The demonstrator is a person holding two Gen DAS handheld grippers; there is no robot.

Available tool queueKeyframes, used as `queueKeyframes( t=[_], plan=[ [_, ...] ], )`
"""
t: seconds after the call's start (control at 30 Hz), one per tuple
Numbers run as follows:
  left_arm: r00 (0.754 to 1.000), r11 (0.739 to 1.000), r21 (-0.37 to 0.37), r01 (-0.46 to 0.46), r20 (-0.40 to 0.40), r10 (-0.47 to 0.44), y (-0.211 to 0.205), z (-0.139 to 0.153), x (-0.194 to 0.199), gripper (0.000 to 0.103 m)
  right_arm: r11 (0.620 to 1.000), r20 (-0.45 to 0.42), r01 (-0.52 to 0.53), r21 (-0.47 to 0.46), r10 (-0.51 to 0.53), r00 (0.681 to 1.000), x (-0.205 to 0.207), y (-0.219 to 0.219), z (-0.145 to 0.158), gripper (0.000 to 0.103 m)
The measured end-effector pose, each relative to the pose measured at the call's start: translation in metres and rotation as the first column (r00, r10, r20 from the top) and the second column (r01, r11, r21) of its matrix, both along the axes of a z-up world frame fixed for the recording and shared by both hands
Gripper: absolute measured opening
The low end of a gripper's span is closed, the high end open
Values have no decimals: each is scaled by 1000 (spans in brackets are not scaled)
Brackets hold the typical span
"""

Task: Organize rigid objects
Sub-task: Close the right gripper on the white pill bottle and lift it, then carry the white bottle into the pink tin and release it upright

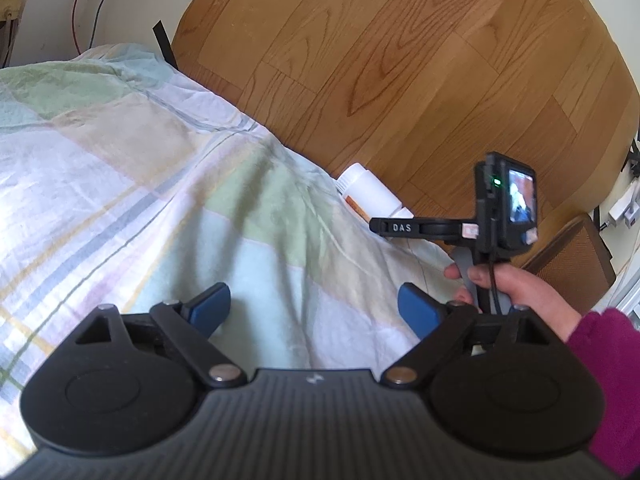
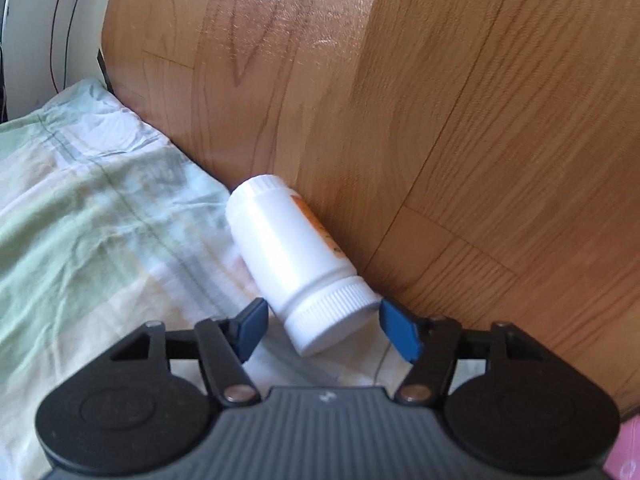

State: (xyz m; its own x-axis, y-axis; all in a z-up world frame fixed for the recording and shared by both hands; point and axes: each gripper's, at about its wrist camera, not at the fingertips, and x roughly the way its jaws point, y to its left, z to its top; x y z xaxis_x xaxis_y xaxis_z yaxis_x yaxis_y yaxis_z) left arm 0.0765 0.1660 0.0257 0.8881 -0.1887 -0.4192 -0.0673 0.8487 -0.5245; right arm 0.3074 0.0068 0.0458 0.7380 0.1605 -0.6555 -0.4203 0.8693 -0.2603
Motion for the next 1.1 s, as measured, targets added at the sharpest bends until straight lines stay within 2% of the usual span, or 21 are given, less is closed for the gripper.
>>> queueKeyframes(
  t=[0.1,0.23,0.37,0.43,0.5,0.6,0.77,0.9,1.0,1.03,1.07,1.1],
  plan=[
    [1000,1000,-11,-7,1,7,2,0,-1,93,999,-12,-5,51,6,1000,-20,-3,6,54],
    [1000,1000,-23,-16,0,16,4,0,-1,93,986,-41,2,166,5,999,-56,-15,13,54],
    [1000,1000,-20,-13,3,13,4,0,0,93,959,-84,-8,284,34,996,-112,-37,15,54],
    [1000,1000,-18,-4,4,4,3,0,0,93,949,-91,-24,313,55,994,-147,-51,15,54],
    [999,999,-7,34,17,-34,-1,2,0,95,947,-88,-47,319,80,993,-186,-67,15,54],
    [991,991,73,110,63,-115,-17,8,-4,96,948,-86,-65,312,96,992,-247,-95,13,54],
    [960,953,200,229,116,-255,-46,13,-14,97,954,-51,-24,300,41,998,-332,-142,12,54],
    [947,932,255,258,124,-297,-57,14,-18,97,952,-15,44,303,-41,999,-374,-177,11,54],
    [951,927,267,264,89,-297,-61,14,-15,97,954,23,82,287,-93,995,-394,-196,10,55],
    [953,926,268,267,72,-295,-63,14,-15,97,955,48,100,278,-117,992,-401,-203,10,58],
    [953,925,265,272,58,-297,-66,14,-17,97,954,68,117,277,-141,988,-404,-208,9,65],
    [952,924,261,279,51,-302,-68,14,-21,97,948,88,135,288,-167,982,-408,-214,9,66]
  ],
)
